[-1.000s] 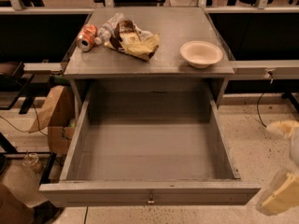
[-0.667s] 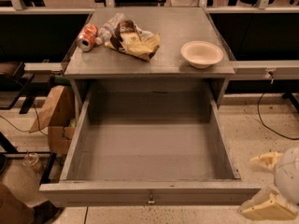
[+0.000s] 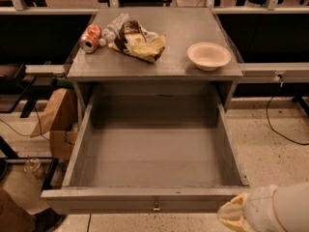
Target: Close top drawer
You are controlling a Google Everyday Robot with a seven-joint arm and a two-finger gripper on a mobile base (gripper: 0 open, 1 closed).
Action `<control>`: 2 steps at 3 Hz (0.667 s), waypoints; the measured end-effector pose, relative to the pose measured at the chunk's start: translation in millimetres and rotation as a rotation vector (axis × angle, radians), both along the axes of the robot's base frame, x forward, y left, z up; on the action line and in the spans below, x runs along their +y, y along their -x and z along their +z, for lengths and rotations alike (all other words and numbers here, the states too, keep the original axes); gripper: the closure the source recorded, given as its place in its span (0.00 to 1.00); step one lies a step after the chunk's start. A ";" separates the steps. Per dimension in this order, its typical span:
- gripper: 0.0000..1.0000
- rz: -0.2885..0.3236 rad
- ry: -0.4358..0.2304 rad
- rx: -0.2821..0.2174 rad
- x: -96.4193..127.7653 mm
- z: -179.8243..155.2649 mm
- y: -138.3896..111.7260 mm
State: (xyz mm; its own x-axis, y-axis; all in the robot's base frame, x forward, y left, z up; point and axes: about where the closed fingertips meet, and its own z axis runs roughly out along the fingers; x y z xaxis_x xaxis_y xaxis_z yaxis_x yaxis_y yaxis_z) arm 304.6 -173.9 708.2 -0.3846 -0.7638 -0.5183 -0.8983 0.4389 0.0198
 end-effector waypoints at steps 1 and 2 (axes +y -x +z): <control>1.00 -0.020 -0.045 0.016 10.6 -53.9 -29.5; 1.00 -0.032 -0.048 0.008 11.8 -63.6 -42.5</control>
Offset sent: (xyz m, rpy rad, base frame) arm 0.1203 0.0204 -0.1096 0.0650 -0.0140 -0.1067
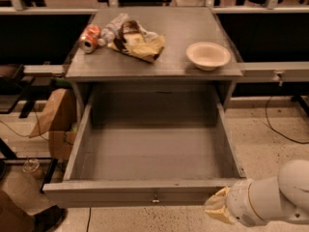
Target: Close top drawer
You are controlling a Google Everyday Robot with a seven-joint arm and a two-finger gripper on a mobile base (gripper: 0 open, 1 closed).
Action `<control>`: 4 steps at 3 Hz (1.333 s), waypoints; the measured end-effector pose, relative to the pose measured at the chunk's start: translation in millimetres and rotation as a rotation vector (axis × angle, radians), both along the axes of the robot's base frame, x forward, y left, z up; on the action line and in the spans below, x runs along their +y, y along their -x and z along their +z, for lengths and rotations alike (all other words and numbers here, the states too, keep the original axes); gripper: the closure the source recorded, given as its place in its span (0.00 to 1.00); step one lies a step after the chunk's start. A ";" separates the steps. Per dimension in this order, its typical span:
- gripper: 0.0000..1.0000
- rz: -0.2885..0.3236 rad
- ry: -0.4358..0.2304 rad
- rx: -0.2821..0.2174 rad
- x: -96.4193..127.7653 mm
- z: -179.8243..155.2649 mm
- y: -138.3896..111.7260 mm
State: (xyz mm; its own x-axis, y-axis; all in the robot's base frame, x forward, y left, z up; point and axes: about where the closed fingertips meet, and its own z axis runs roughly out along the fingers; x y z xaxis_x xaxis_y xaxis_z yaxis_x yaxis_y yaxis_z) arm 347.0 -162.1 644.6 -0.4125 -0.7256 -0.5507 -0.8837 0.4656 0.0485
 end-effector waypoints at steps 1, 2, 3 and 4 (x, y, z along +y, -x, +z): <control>1.00 -0.017 0.000 -0.031 3.5 1.3 -23.2; 1.00 -0.017 0.000 -0.031 3.5 1.3 -23.3; 1.00 -0.023 0.004 -0.073 10.7 9.5 -53.4; 1.00 -0.044 0.014 -0.103 7.2 10.6 -79.6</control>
Offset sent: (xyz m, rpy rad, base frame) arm 0.1471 0.0267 0.0291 -0.0096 -0.1980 -0.0686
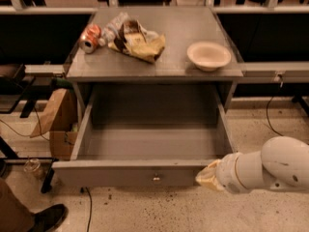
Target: Close top drawer
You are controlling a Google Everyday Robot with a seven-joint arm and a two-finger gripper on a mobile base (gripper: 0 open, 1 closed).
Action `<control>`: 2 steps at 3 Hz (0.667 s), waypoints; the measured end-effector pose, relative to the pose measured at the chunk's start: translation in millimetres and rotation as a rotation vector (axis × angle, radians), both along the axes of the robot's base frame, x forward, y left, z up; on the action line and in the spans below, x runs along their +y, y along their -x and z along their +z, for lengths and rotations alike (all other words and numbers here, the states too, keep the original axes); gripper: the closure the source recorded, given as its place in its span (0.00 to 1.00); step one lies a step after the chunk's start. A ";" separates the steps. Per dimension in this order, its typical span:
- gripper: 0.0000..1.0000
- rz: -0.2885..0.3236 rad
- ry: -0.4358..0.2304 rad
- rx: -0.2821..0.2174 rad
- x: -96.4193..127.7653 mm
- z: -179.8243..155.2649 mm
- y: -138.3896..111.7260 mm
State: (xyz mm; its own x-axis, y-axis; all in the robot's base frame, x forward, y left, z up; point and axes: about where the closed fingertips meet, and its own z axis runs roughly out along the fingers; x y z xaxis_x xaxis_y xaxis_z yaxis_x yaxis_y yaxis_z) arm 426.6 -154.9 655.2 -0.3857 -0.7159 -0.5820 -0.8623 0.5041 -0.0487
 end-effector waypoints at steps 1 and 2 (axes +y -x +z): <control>1.00 0.015 0.006 -0.028 9.8 6.0 -29.2; 1.00 0.017 0.007 -0.031 10.8 6.4 -30.0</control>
Offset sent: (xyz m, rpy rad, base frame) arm 0.2204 0.0717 0.0319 -0.0523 -0.1744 0.1038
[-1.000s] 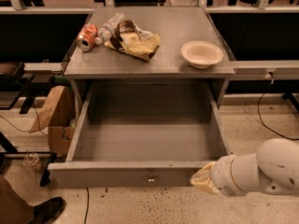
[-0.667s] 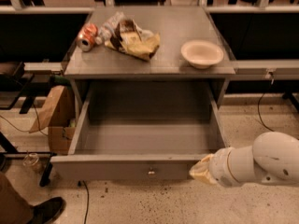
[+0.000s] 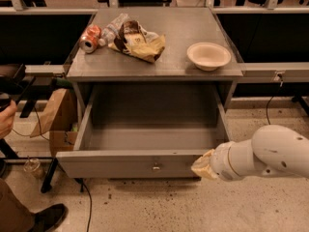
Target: Close top drawer
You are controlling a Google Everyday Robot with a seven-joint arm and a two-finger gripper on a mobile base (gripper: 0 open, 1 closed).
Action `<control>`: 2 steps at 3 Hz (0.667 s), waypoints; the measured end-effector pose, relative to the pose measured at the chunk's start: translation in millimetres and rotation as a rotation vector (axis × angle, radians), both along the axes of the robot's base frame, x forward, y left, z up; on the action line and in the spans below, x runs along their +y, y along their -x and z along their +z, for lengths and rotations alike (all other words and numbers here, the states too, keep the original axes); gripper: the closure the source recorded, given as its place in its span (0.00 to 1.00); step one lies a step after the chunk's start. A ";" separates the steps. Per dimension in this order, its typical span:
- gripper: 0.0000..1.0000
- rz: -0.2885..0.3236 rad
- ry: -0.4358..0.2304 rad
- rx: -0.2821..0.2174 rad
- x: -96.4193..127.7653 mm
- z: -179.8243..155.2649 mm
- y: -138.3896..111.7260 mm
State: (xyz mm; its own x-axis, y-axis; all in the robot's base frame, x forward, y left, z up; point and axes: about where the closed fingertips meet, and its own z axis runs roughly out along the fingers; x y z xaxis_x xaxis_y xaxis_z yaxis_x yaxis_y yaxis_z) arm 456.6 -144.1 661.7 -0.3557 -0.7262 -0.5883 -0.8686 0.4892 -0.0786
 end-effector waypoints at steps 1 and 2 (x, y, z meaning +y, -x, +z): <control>1.00 0.013 0.006 -0.019 8.9 3.2 -21.5; 1.00 0.024 0.013 -0.041 18.8 7.0 -45.0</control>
Offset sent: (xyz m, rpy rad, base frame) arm 0.2690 0.1028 0.0390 -0.0718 -0.2262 0.1153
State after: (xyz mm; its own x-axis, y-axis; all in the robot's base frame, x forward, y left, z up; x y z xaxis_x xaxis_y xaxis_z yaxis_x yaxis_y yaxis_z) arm 501.6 -125.3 668.7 -0.3136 -0.7420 -0.5926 -0.8760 0.4668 -0.1210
